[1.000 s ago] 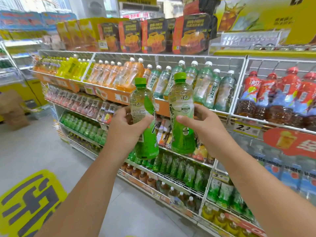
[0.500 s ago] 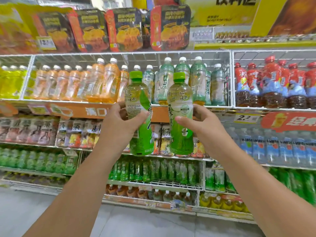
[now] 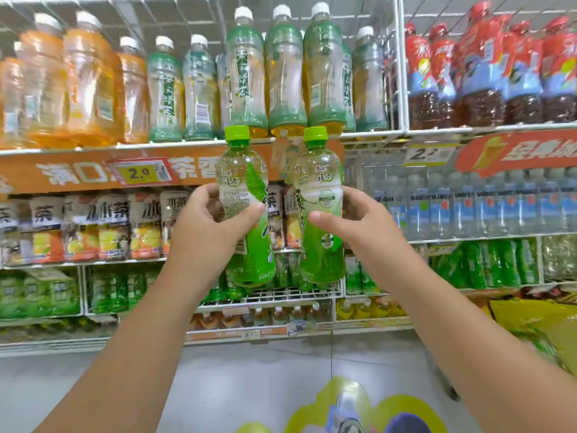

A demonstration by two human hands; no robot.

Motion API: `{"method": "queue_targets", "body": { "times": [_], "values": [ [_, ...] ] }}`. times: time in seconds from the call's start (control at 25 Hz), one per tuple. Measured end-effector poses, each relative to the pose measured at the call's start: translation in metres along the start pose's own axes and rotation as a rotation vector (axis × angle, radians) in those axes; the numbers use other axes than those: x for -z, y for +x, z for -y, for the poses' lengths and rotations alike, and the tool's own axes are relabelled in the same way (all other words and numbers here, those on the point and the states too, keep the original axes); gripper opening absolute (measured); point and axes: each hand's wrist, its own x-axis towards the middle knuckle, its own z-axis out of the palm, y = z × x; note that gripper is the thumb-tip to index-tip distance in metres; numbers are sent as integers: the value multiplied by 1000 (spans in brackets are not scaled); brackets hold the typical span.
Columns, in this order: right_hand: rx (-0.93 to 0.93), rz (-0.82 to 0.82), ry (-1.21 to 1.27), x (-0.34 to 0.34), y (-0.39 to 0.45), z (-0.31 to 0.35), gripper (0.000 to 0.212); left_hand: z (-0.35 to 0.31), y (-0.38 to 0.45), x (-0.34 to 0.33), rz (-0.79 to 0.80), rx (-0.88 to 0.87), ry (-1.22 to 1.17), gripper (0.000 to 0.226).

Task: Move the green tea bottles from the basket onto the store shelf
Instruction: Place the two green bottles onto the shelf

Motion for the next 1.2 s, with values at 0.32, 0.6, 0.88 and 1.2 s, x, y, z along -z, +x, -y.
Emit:
{"method": "queue_targets", "body": {
  "times": [0.32, 0.6, 0.88, 1.2],
  "values": [
    [-119, -23, -1, -16, 26, -118, 96, 104, 17, -49, 32, 120, -31, 59],
    [-189, -7, 70, -31, 34, -216, 51, 219, 21, -70, 40, 234, -132, 44],
    [-289, -9, 63, -50, 46, -340, 69, 337, 29, -100, 48, 287, -170, 44],
    [-324, -22, 85, -73, 104, -433, 45, 443, 77, -142, 87, 319, -89, 101]
  ]
}}
